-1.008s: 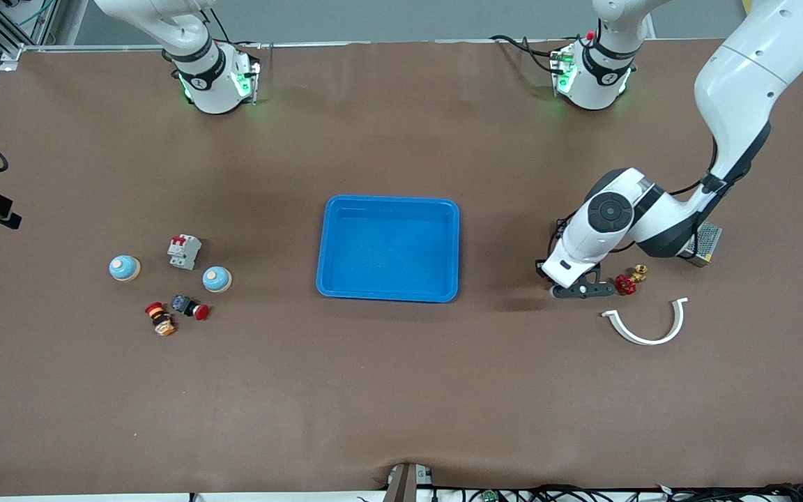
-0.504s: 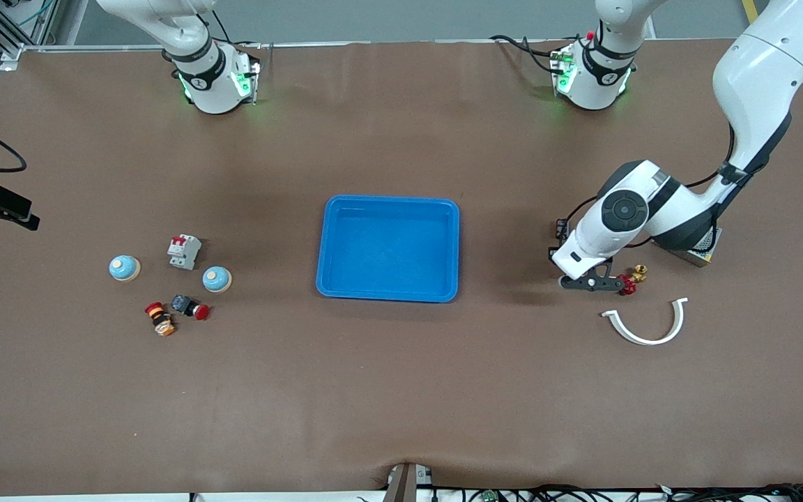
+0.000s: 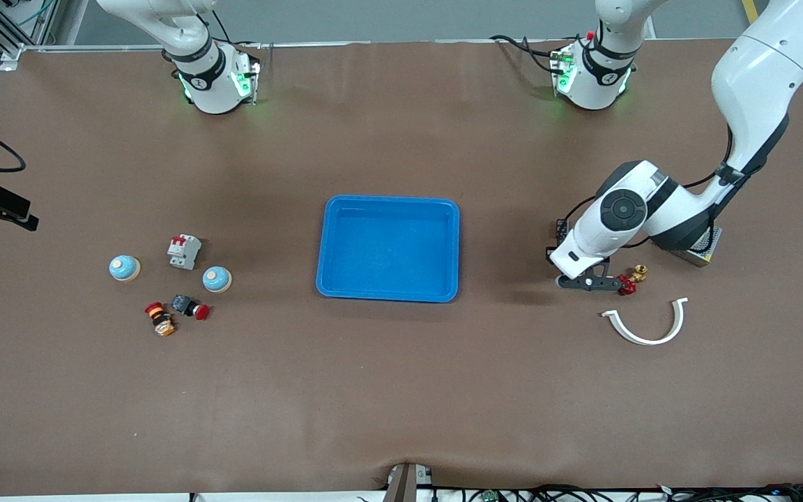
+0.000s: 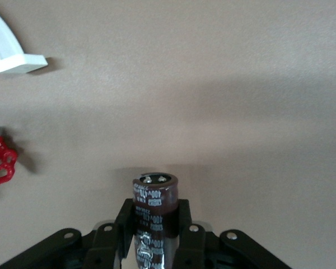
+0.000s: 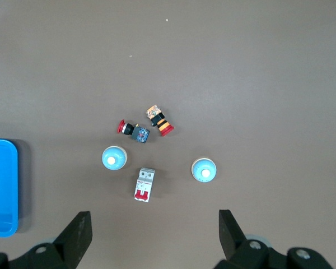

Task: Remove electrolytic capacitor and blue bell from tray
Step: 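Lower the capacitor beside the first capacitor with the left gripper and release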

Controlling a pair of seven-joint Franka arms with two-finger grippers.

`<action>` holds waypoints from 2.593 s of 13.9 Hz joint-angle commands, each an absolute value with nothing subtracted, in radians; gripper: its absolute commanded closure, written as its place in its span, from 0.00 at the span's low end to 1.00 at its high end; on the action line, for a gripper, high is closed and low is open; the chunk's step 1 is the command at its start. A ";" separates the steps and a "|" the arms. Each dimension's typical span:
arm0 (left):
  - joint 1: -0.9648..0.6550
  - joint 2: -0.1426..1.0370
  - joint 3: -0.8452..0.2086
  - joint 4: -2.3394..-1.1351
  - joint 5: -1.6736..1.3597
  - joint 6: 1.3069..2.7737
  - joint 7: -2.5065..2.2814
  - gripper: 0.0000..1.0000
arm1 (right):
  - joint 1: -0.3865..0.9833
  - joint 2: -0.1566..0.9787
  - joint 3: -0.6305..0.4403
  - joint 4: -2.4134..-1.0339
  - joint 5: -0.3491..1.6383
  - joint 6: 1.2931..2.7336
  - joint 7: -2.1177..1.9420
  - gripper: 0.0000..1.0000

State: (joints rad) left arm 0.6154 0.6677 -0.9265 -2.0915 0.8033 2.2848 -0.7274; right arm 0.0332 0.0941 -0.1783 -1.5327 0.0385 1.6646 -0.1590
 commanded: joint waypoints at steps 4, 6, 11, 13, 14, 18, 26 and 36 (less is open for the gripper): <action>0.615 0.690 -0.900 -2.089 0.900 2.338 -0.746 1.00 | -0.012 0.107 -0.164 -1.499 0.044 1.719 -0.149 0.00; 0.609 0.693 -0.885 -2.089 0.913 2.367 -0.765 1.00 | -0.006 0.110 -0.161 -1.502 0.058 1.732 -0.144 0.00; 0.571 0.715 -0.857 -2.071 0.985 2.381 -0.857 1.00 | 0.006 0.115 -0.158 -1.497 0.060 1.763 0.021 0.00; 0.571 0.716 -0.856 -2.071 0.985 2.381 -0.857 1.00 | 0.006 0.114 -0.158 -1.497 0.058 1.763 0.020 0.00; 0.571 0.716 -0.857 -2.069 0.985 2.381 -0.857 1.00 | 0.006 0.114 -0.158 -1.497 0.058 1.763 0.018 0.00; 0.571 0.722 -0.857 -2.063 0.983 2.381 -0.857 1.00 | 0.005 0.114 -0.158 -1.497 0.060 1.763 0.018 0.00; 0.571 0.736 -0.856 -2.052 0.976 2.381 -0.861 1.00 | 0.000 0.110 -0.158 -1.496 0.058 1.759 0.021 0.00; 0.529 0.729 -0.850 -2.054 0.979 2.361 -1.012 0.00 | -0.100 0.140 -0.021 -1.437 0.049 1.749 0.031 0.00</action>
State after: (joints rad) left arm 0.5378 0.7248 -0.8569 -2.0693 0.9569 2.3698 -0.9906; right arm -0.0729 0.1177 -0.0485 -1.4733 0.0485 1.7680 0.0146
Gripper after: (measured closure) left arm 0.097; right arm 0.000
